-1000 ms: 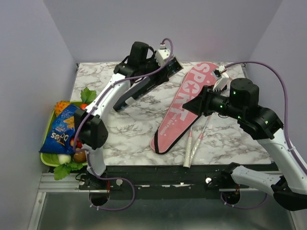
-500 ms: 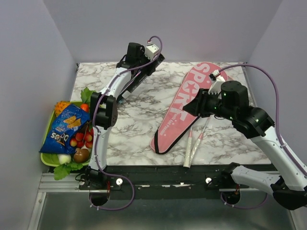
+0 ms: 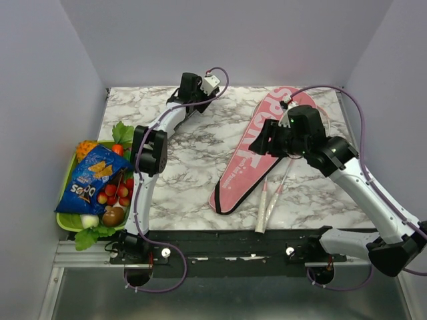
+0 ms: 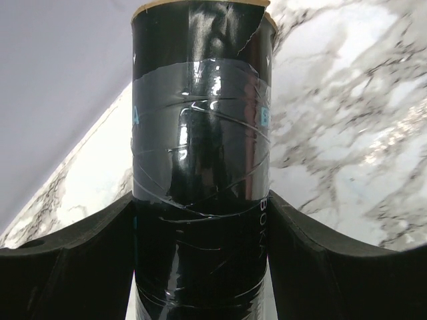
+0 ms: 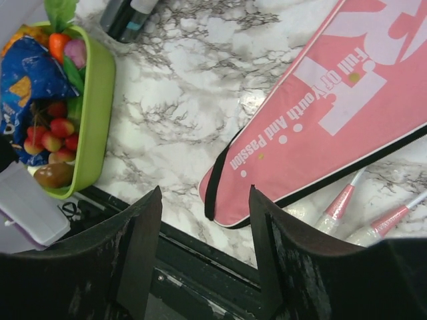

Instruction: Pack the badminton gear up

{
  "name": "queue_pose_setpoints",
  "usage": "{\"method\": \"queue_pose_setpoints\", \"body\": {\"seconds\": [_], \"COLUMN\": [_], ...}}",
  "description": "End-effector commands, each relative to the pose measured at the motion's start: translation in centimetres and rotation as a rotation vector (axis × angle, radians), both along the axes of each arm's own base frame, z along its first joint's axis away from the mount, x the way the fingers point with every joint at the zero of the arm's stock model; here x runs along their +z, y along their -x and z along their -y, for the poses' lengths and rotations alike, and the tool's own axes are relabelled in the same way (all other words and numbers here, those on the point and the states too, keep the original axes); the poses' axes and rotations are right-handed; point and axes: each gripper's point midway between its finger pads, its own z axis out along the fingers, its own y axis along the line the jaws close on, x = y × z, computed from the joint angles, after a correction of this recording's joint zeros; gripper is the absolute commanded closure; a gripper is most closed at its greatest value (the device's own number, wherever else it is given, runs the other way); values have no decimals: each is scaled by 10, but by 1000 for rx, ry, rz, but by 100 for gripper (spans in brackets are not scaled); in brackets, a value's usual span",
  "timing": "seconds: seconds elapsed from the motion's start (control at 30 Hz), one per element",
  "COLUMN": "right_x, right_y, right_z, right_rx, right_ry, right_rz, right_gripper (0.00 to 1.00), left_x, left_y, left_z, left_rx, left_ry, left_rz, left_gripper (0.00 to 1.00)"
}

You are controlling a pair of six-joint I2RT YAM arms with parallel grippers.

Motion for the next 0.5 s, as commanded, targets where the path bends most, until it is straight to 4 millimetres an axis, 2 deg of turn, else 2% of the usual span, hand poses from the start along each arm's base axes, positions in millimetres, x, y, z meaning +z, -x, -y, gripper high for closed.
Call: {"method": "queue_pose_setpoints", "body": {"seconds": [0.0,0.07,0.1,0.17,0.3,0.33,0.37,0.43,0.47], "right_x": [-17,-21,-21,-23,-25,-25,-28,-34,-38], "right_y": [-10,-15,-16,-21,-33,-36,-39,-48,-51], "right_z": [7,6,6,9,15,17,19,27,29], "right_rx": [-41,-39,-41,-53,-89,-94,-105,-142,-156], "right_ry": [17,7,4,3,-16,-30,-30,-32,-29], "right_rz": [-64,-83,-85,-87,-86,-92,-101,-119,-127], "right_gripper": [35,34,34,32,24,24,23,23,22], "left_x": [-2,4,6,19,48,47,67,73,86], "left_y": [-17,-17,-16,-13,-4,2,7,17,24], "left_z": [-27,-28,-27,-22,-11,-8,-5,1,1], "left_rx": [78,82,72,45,21,9,-5,-19,-19], "left_ry": [-57,-41,-33,-4,68,77,90,74,71], "left_rz": [72,77,74,79,86,74,105,111,114], "left_gripper": [61,46,29,1,1,1,1,1,1]}}
